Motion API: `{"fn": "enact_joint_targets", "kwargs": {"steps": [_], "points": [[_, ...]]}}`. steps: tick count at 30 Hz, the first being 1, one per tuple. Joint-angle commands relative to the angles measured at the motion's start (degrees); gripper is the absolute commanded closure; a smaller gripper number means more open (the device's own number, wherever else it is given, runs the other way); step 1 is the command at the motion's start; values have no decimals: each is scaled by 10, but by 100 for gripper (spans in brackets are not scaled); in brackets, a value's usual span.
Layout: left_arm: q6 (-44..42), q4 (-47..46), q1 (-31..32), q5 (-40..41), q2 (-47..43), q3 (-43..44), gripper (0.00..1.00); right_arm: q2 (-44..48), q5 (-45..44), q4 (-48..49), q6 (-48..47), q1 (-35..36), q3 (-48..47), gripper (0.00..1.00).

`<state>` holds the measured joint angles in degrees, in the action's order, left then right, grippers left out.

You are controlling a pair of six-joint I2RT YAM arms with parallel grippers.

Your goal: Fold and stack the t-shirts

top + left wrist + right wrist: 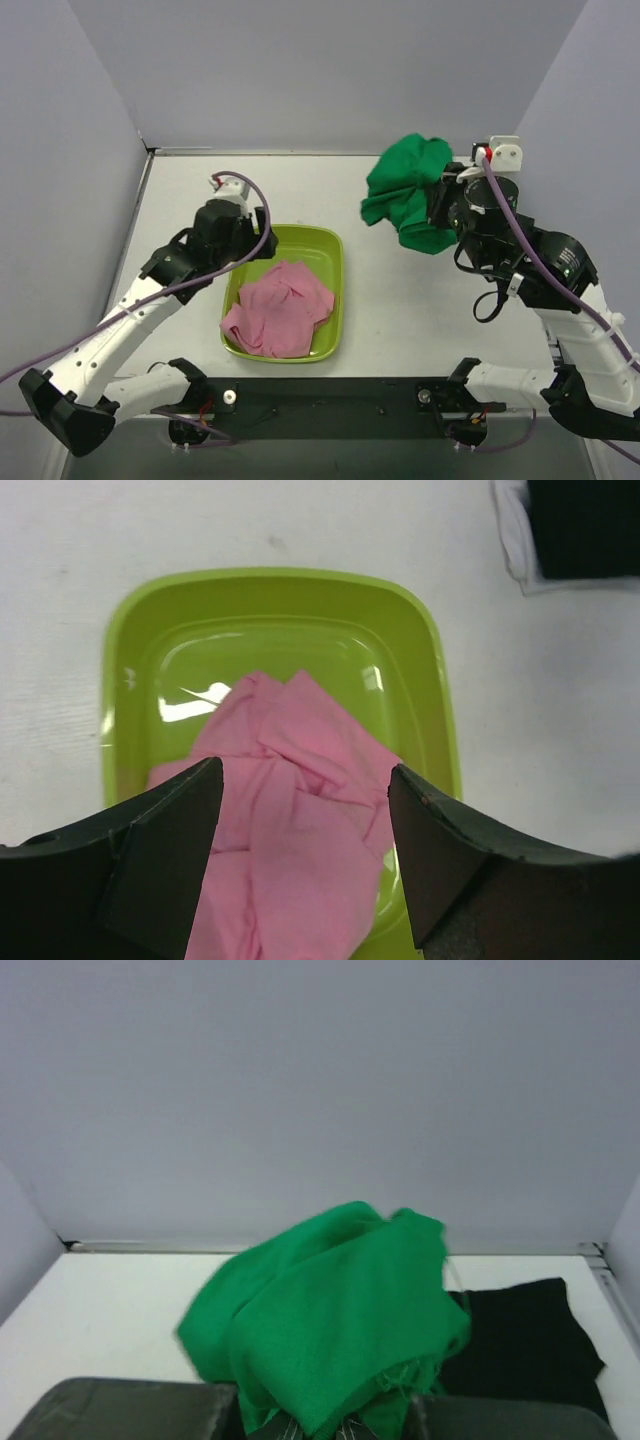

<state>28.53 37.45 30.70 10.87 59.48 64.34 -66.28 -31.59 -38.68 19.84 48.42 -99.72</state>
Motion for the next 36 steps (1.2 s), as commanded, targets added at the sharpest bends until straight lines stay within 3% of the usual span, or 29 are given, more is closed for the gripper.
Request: {"fn": "enact_joint_targets", "kwargs": {"steps": [1, 6, 10, 19, 27, 36], "points": [[41, -48, 131, 68, 54, 2, 24, 18, -55, -41, 12, -19, 57, 100], [78, -82, 263, 137, 151, -2, 24, 35, -47, -48, 42, -36, 122, 100], [107, -112, 295, 143, 200, -18, 24, 51, -38, -48, 63, -44, 186, 100], [146, -165, 336, 143, 290, -50, 22, 81, -18, -32, 93, -53, 266, 100], [153, -177, 366, 145, 336, -20, 21, 80, -15, -20, 110, -59, 342, 100], [155, -132, 391, 178, 315, 33, 21, 84, -14, -8, 108, -75, 378, 100]]}}
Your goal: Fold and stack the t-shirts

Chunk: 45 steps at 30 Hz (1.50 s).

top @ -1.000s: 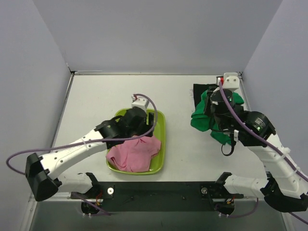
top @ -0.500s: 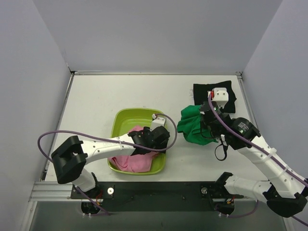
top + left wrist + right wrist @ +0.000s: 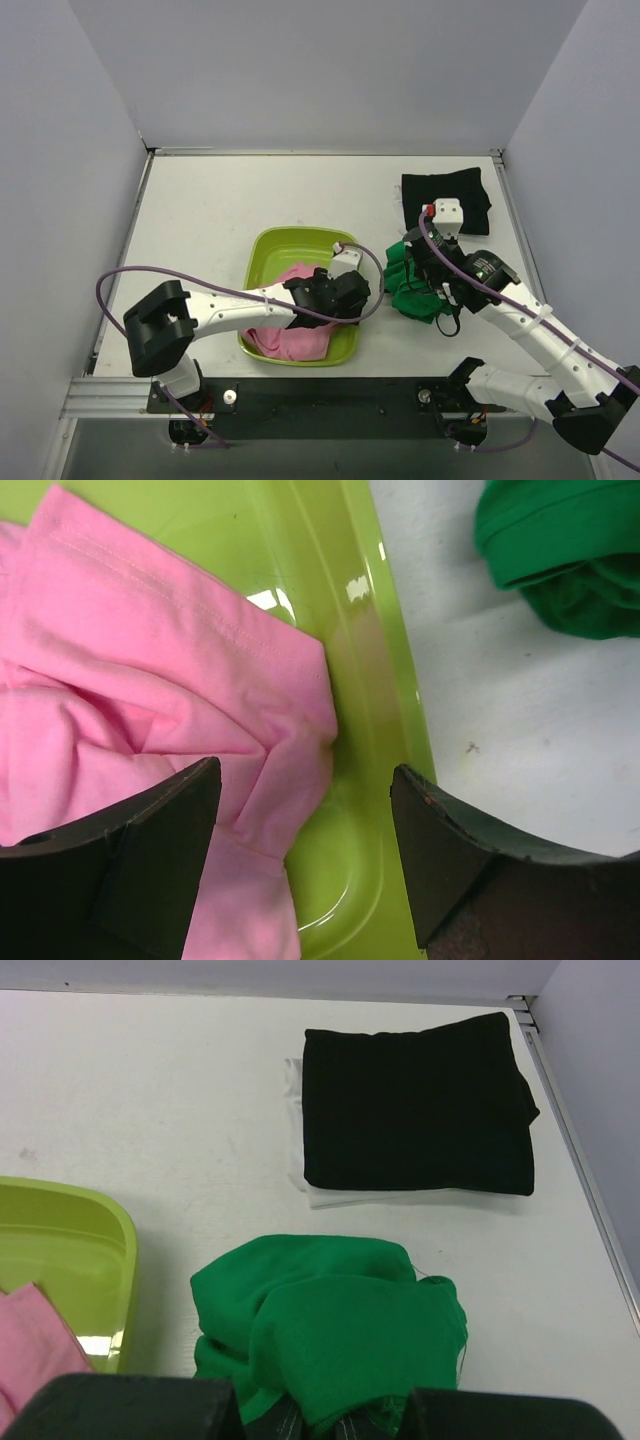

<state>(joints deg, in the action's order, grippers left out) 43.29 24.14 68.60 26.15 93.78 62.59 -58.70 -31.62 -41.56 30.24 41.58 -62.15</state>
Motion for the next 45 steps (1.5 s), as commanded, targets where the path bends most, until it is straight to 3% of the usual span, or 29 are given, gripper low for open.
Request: {"fn": "enact_joint_targets", "kwargs": {"steps": [1, 9, 21, 22, 23, 26, 29, 33, 35, 36, 39, 45], "points": [[5, 7, 15, 29, -33, 60, 21, 8, -13, 24, 3, -7, 6, 100], [8, 7, 29, 13, -40, 76, 21, 1, -9, 33, 3, -15, 12, 100], [26, -23, 40, 3, 32, 68, 21, 4, 16, 36, 4, -57, 42, 100], [26, -30, 40, 2, 34, 67, 21, 4, 19, 36, 4, -59, 44, 94], [27, -31, 40, 2, 40, 66, 21, 3, 21, 36, 7, -60, 45, 76], [27, -42, 40, 0, 54, 68, 21, 7, 16, 36, 10, -61, 48, 39], [29, -46, 40, 0, 68, 68, 21, 10, 16, 35, 10, -62, 48, 24], [23, -53, 38, -11, 84, 69, 24, 13, 12, 29, 11, -62, 50, 18], [17, -52, 35, -15, 92, 70, 30, 17, 12, 29, 12, -62, 53, 18], [14, -51, 34, -18, 93, 71, 46, 20, 12, 29, 13, -62, 55, 18], [5, -52, 20, -36, 96, 67, 64, 25, 12, 29, 16, -62, 60, 18], [-33, -52, -8, -57, 84, 56, 83, 21, 14, 32, 20, -60, 61, 19]]}}
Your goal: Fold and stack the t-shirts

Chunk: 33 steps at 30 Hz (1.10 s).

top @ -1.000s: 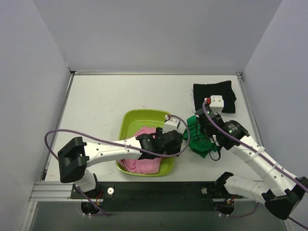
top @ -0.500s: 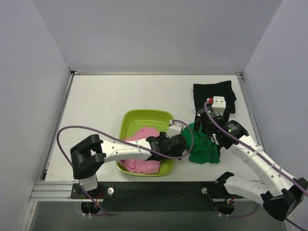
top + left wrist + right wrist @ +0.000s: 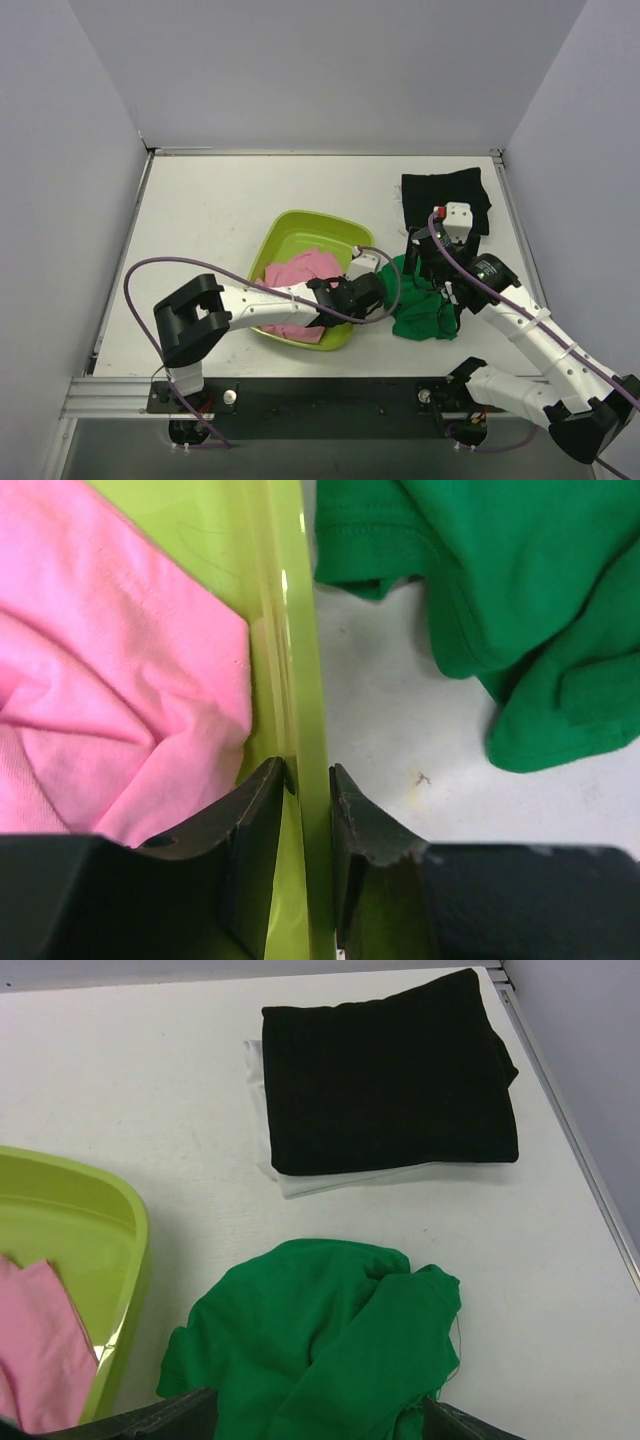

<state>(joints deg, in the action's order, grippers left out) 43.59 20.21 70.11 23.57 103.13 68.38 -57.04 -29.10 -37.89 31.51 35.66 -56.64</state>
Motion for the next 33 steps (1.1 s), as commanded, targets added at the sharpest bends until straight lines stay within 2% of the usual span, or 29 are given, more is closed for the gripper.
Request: {"fn": "enact_joint_targets", "kwargs": {"steps": [1, 6, 9, 10, 12, 17, 19, 24, 33], "points": [[-43, -5, -30, -33, -12, -2, 100, 3, -11, -4, 7, -1, 8, 20], [-103, 25, -90, -72, -44, -3, 100, -3, -6, 10, 10, 1, 13, 20], [-149, 37, -158, -113, -72, 7, 100, -11, -1, 19, 11, 3, 12, 21], [-160, 44, -196, -125, -79, 25, 100, -15, 1, 22, 12, 4, 11, 21], [-194, 72, -230, -150, -79, 53, 100, -23, 9, 31, 15, 5, 8, 22], [-270, 154, -336, -174, -29, 177, 100, -40, 13, 40, 14, 21, -5, 22], [-305, 169, -358, -186, -2, 201, 100, -43, 12, 41, 15, 27, -8, 22], [-359, 164, -427, -217, 54, 226, 100, -48, 9, 48, 19, 43, 1, 23], [-400, 150, -490, -216, 153, 255, 100, -51, 4, 61, 21, 52, 34, 23]]}}
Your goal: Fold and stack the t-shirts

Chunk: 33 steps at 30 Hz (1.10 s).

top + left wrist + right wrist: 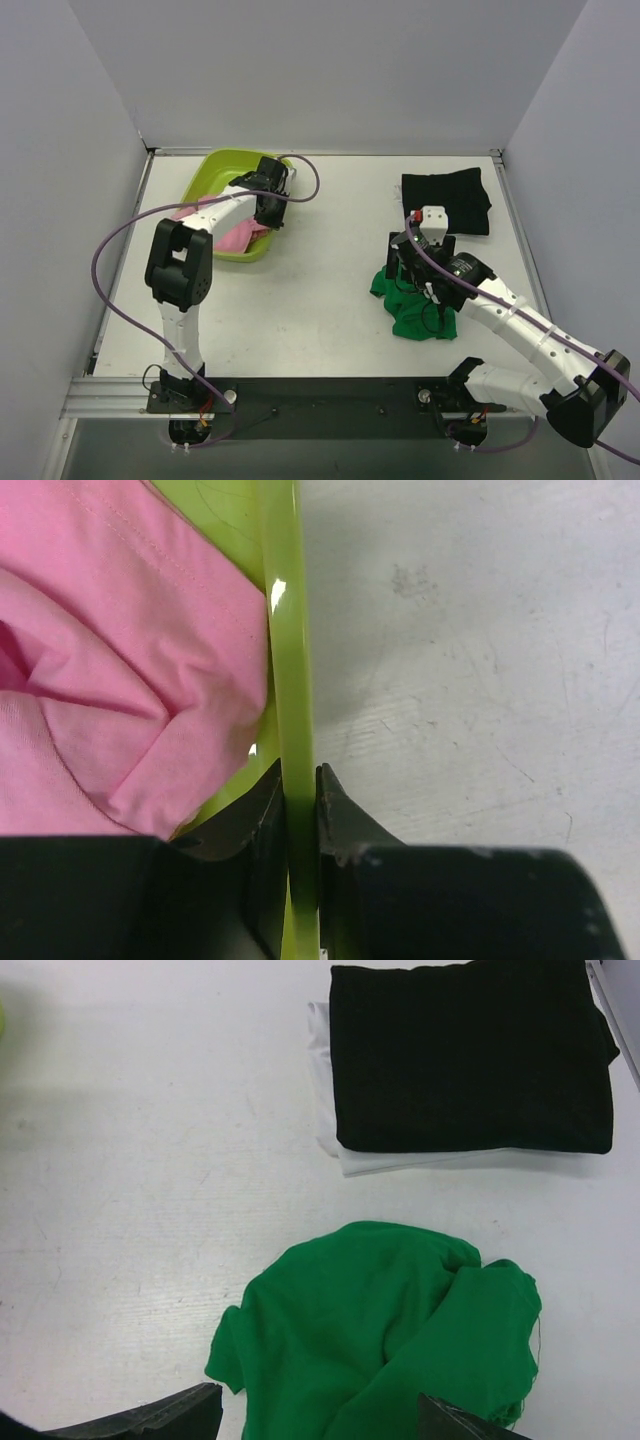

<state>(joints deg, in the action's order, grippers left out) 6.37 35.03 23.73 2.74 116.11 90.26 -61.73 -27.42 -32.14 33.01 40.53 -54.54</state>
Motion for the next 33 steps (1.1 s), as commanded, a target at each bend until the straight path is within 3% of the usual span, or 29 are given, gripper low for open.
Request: {"fn": "enact_joint_targets", "kwargs": {"steps": [1, 11, 19, 24, 25, 26, 28, 29, 32, 33], "points": [[-29, 4, -39, 4, 35, 47, 100, -4, -12, 4, 6, 5, 15, 23], [-19, -18, -116, 15, 89, 78, 100, -38, -3, 33, 7, 11, 21, 24], [-18, -4, -166, -11, 160, 177, 100, -58, 3, 45, 14, 22, 25, 24], [-16, 2, -182, 17, 184, 221, 100, -69, 2, 47, 16, 31, 24, 24], [-15, 3, -187, 23, 188, 226, 97, -71, 2, 47, 16, 35, 25, 24], [-14, 8, -189, 24, 191, 239, 83, -72, 1, 47, 16, 37, 27, 24], [-11, 7, -192, 31, 193, 244, 70, -73, 1, 46, 16, 38, 29, 24], [-9, 8, -192, 34, 193, 246, 56, -74, 1, 47, 17, 39, 29, 24], [-4, 10, -193, 46, 190, 246, 34, -78, 1, 48, 19, 44, 27, 24], [-2, 10, -192, 48, 184, 246, 22, -80, 1, 48, 19, 46, 27, 24]]}}
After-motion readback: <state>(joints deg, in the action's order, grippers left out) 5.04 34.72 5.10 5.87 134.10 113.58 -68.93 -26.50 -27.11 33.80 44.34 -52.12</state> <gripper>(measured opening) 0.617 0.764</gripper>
